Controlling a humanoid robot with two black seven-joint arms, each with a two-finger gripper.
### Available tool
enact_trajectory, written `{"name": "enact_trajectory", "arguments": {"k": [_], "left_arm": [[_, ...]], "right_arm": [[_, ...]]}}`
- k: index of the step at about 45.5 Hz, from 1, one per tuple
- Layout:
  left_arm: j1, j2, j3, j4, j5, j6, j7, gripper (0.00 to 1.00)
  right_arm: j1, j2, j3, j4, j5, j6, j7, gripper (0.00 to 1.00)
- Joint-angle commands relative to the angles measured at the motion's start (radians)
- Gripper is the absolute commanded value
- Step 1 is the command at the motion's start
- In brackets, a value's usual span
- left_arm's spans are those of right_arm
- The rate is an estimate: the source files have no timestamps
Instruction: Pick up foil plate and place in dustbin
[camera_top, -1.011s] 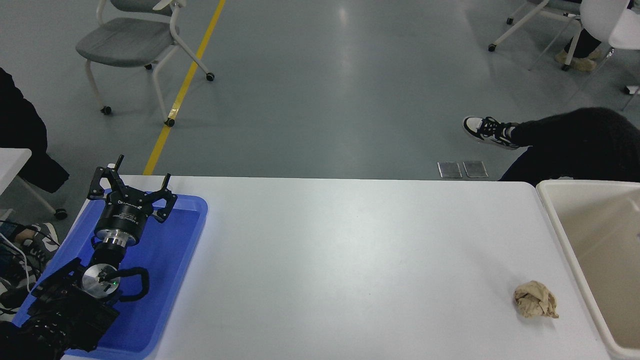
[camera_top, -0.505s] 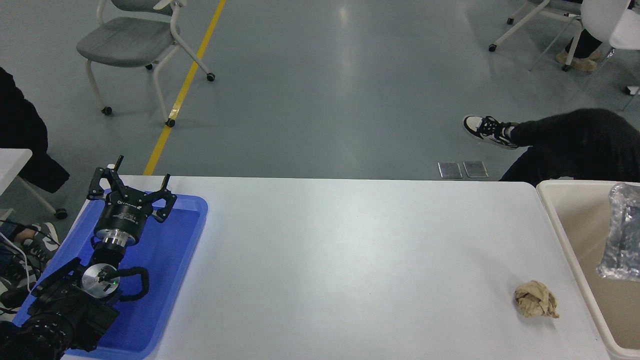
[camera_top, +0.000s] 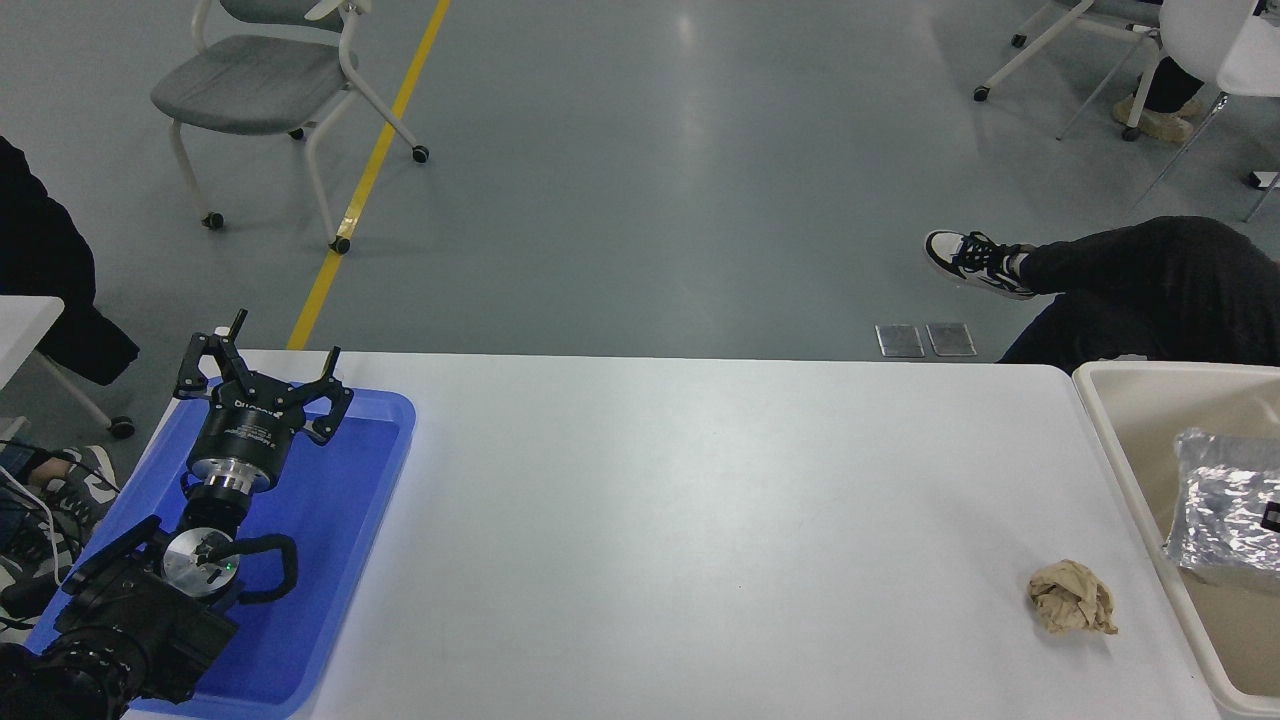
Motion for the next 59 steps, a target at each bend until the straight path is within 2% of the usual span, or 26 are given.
{"name": "enact_trajectory", "arguments": {"k": [1,14,22,31,37,44,49,54,59], "left_arm": [[0.0,0.0,0.0,0.002,0.0,0.0,0.0,1.0],[-0.002,-0.003,0.002,-0.001,0.0,0.0,0.003,1.0],[-0.002,-0.003,0.002,-0.001,0.002,0.0,0.003,1.0],[-0.002,-0.003,0.0,-0.001,0.002,0.0,0.003,1.0],[-0.003,-0.003,0.002,-0.001,0.0,0.0,0.003,1.0],[-0.003,-0.003,0.002,-0.001,0.0,0.0,0.003,1.0],[-0.002,-0.003,0.002,-0.001,0.0,0.0,0.003,1.0],[-0.002,-0.001,0.002,-0.001,0.0,0.0,0.002,1.0],[0.0,0.0,0.0,0.002,0.0,0.0,0.002,1.0]], "right_arm": [[0.052,0.001,0.011,0.054,0.008,0.008,0.004,1.0],[0.366,-0.164,-0.143,0.499,-0.006,0.018,-0.01,1.0],[0.626,-0.203,-0.356,0.749,-0.006,0.038,-0.009,1.0],[0.942,-0.183,-0.575,0.971,0.009,0.181,-0.006,1.0],[1.058,-0.152,-0.591,1.06,0.049,0.326,-0.006,1.0],[1.207,-0.065,-0.658,1.125,0.259,0.469,-0.006,1.0],[1.281,0.029,-0.683,1.134,0.386,0.506,-0.009,1.0],[1.325,0.132,-0.715,1.134,0.426,0.515,-0.021,1.0],[1.39,0.227,-0.796,1.134,0.494,0.515,-0.052,1.0]]}}
